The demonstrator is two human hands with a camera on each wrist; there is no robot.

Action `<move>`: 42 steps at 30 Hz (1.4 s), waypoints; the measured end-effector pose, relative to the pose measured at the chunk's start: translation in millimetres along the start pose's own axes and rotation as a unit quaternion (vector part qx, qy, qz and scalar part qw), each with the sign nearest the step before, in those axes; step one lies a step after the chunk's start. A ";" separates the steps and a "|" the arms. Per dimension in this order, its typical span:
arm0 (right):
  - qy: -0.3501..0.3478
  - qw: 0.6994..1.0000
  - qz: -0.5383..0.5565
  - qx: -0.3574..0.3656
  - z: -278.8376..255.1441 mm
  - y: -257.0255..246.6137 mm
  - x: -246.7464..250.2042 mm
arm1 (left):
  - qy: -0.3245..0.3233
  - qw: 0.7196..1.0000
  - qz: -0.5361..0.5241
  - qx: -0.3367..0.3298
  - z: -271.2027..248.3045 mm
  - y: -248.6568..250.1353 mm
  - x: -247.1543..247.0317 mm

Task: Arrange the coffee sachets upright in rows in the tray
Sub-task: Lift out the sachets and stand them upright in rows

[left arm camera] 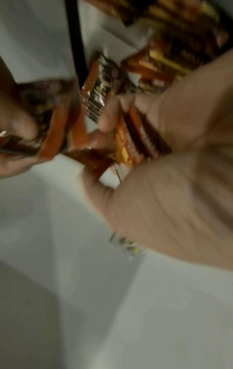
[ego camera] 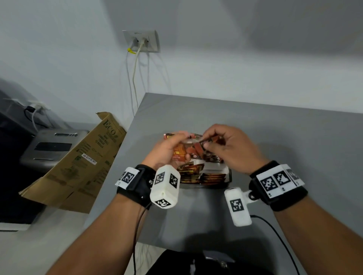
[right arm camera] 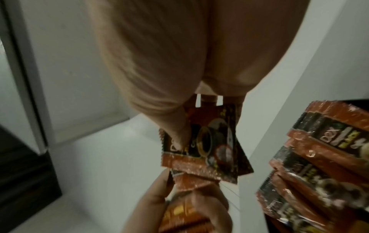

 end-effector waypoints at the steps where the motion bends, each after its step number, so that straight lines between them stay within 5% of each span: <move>1: -0.013 1.000 0.012 -0.008 -3.6 4.3 -4.6 | 0.025 0.998 0.029 -0.042 1.6 8.3 4.2; 3: 0.015 0.990 0.129 -0.060 -5.3 17.0 -2.1 | 0.059 0.987 0.091 -0.122 1.3 25.3 8.9; 6: 0.054 0.929 0.320 -0.178 -3.3 40.0 -10.3 | 0.050 0.971 0.145 -0.181 -5.6 32.8 0.6; 9: 0.066 0.931 0.286 -0.217 0.3 50.9 -21.4 | 0.014 0.971 0.148 -0.187 -11.4 25.3 -16.6; 14: 0.122 0.896 0.331 -0.268 -2.2 66.9 -9.0 | -0.021 0.997 0.024 -0.076 -6.8 8.4 -9.6; 20: 0.034 0.869 0.428 -0.248 -3.0 48.2 -23.9 | -0.044 0.987 0.086 -0.128 -10.7 10.5 -15.7; 27: 0.004 0.880 0.409 -0.242 -2.6 44.6 -29.7 | -0.019 0.983 0.131 -0.124 -11.8 5.6 -17.3; 30: 0.068 0.978 0.154 -0.125 4.5 31.2 2.2 | 0.016 0.993 0.116 -0.035 -4.6 -6.8 -3.7; 33: 0.011 0.999 -0.042 -0.030 1.3 16.2 -4.1 | 0.018 0.997 0.067 -0.031 -0.9 -4.8 -1.3; 36: -0.039 0.990 0.116 -0.072 -9.6 30.0 -10.9 | 0.059 0.991 0.074 -0.095 -1.5 14.1 10.6; 39: -0.002 0.926 0.340 -0.163 -14.0 46.3 -9.2 | 0.064 0.974 0.144 -0.162 -6.9 26.7 12.4; 42: 0.017 0.906 0.365 -0.214 -11.2 56.0 -21.1 | 0.034 0.965 0.180 -0.187 -14.3 22.7 -1.9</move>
Point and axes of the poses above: each hand's wrist, its own z-axis towards the middle knuckle, its own x-axis out of the back of the hand, y = z × x, the point moved 10 cm from there along z, towards the middle knuckle, and after that the axes turned 6 degrees about y, right-handed, at the moved point
